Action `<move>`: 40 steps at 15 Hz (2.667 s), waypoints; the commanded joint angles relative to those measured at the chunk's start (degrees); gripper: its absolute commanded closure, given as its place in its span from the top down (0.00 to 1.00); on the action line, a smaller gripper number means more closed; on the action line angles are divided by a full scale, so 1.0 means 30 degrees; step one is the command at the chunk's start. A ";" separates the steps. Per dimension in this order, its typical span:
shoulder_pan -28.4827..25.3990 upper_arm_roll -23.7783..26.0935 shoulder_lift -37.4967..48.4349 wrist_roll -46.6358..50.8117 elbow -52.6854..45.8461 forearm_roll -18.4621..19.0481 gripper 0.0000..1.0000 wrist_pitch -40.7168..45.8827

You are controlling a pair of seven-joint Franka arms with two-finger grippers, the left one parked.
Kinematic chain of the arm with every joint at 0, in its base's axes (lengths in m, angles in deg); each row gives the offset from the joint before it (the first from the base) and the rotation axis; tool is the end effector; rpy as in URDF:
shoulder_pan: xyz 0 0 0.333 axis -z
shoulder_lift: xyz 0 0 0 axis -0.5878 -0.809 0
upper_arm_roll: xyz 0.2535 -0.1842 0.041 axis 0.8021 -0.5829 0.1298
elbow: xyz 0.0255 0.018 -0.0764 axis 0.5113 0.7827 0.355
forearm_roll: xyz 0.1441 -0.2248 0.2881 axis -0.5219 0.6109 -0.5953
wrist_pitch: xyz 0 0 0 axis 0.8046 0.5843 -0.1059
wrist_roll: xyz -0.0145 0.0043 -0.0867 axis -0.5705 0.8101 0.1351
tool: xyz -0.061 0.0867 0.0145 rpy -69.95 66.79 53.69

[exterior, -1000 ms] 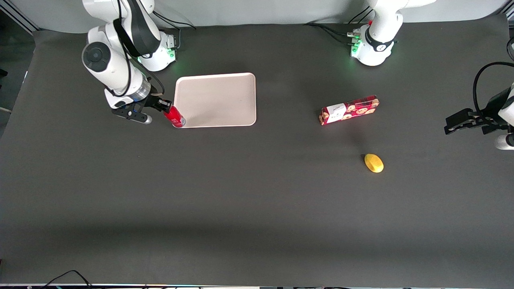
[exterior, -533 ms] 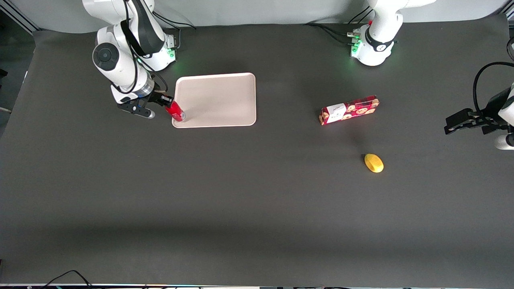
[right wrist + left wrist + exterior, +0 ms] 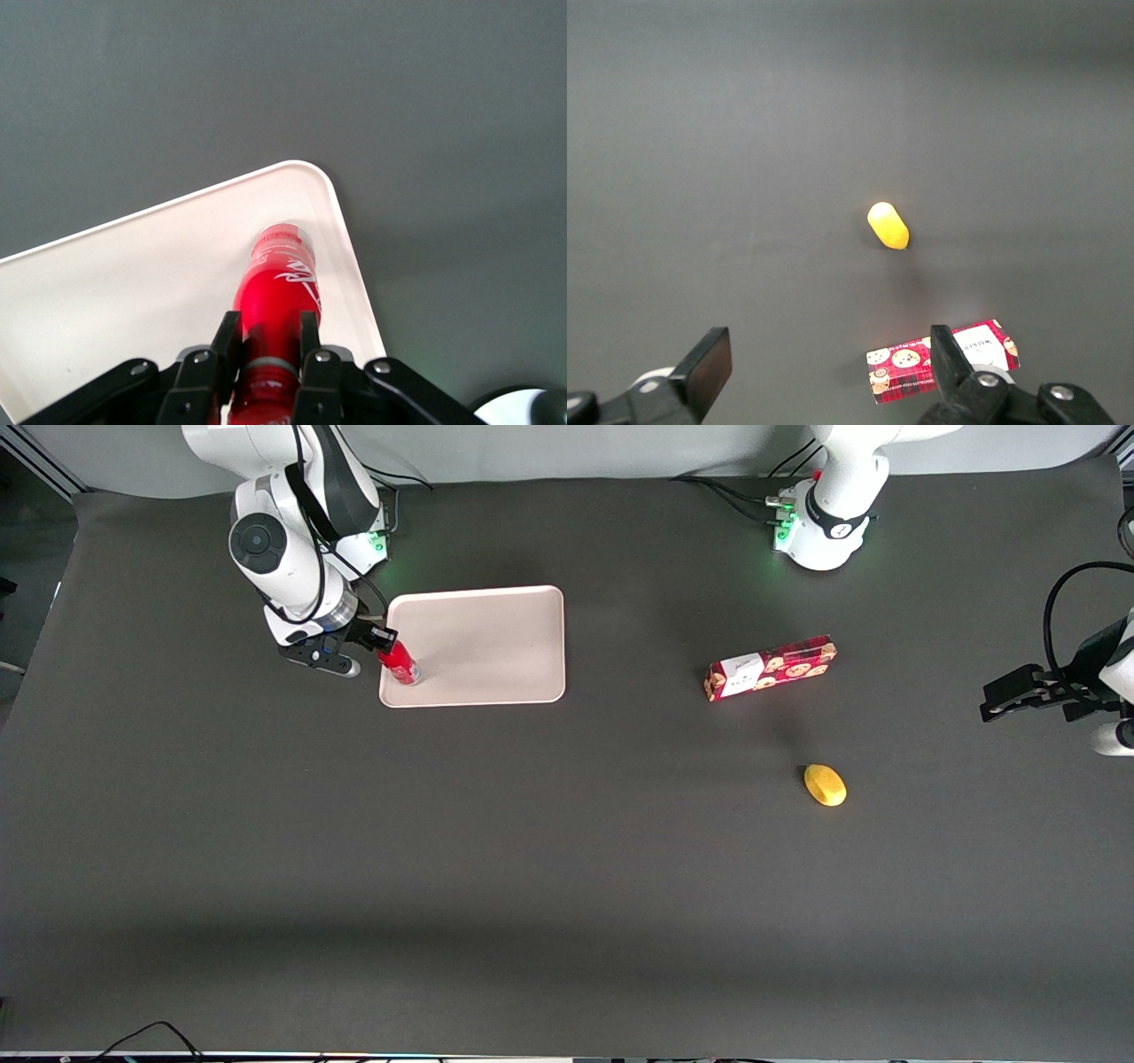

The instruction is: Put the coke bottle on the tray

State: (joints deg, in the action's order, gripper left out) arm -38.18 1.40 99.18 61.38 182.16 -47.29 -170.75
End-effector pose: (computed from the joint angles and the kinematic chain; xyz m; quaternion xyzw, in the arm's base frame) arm 0.3593 0.1659 0.3260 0.9832 -0.1635 -0.0812 0.0042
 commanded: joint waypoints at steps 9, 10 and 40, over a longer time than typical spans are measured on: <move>0.0170 0.0014 -0.1122 -0.0114 -0.0567 -0.0244 0.56 -0.0455; 0.0170 -0.0074 -0.1239 -0.0115 -0.0656 -0.0215 0.69 -0.0455; 0.1230 -0.5403 -0.8245 -0.0349 -1.7918 0.3594 1.00 0.6636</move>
State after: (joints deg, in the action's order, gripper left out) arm -32.44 -13.25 73.07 60.89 125.48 -37.24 -151.28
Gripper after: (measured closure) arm 0.000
